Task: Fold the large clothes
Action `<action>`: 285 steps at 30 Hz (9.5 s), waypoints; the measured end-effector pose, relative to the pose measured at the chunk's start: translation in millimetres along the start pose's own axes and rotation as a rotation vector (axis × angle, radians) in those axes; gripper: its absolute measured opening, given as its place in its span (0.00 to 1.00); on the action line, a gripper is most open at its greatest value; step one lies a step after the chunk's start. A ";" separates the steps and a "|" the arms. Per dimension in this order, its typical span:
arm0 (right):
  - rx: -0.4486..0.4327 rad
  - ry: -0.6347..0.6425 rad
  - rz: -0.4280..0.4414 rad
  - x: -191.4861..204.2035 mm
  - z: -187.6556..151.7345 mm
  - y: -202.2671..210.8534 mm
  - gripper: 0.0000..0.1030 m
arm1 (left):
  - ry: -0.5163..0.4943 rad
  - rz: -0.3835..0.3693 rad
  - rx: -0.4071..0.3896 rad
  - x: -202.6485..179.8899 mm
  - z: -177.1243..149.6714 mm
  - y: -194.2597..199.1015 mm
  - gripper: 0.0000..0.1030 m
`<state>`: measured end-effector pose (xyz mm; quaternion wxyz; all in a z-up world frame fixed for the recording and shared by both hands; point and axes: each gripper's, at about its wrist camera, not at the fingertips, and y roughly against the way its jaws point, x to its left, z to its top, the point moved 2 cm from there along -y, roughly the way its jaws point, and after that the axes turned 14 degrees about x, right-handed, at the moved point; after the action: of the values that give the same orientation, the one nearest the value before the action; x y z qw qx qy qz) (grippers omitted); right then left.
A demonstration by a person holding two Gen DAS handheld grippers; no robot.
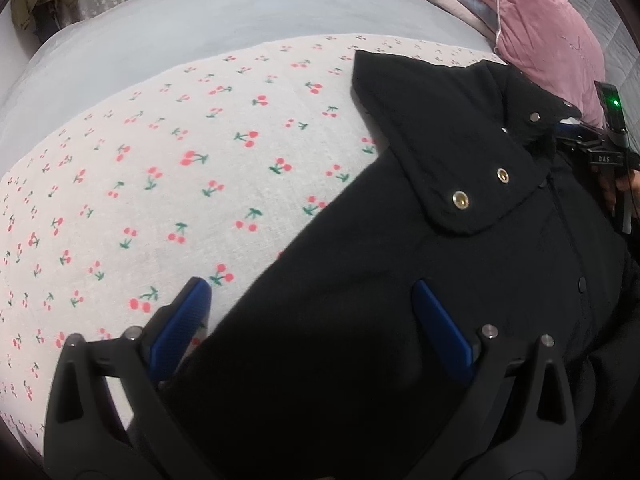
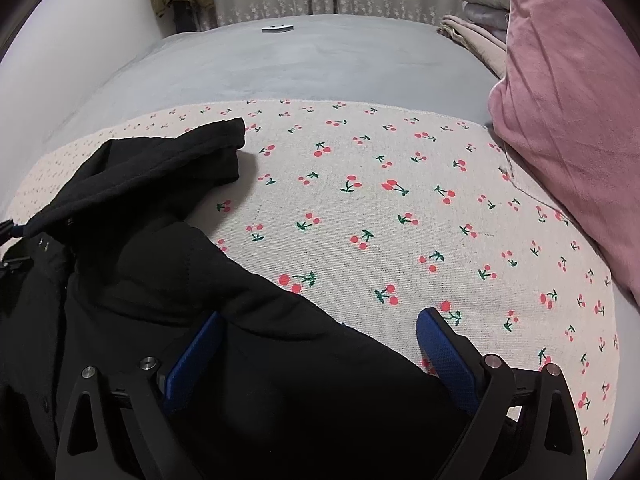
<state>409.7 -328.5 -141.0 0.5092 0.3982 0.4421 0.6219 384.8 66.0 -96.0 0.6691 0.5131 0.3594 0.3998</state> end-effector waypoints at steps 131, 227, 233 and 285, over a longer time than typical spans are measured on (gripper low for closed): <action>-0.039 -0.384 0.178 137.7 -251.4 138.3 0.74 | 1.047 0.241 -0.048 206.7 -378.9 108.6 0.16; -0.128 -0.811 -0.526 -243.4 -390.2 169.2 0.12 | 0.102 -0.075 -0.328 -202.1 -211.0 109.7 0.89; 0.034 -0.786 -0.755 -283.8 -363.9 158.3 0.14 | 0.113 -0.130 -0.323 -196.2 -212.6 118.4 0.89; -0.076 -0.451 0.334 159.3 -449.5 186.9 0.09 | 0.321 -0.426 -0.090 -153.4 -338.6 104.2 0.88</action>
<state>-94.1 -253.4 -86.5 0.4997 0.5744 0.2220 0.6092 1.0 78.6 -56.5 0.6950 0.3256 0.5424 0.3417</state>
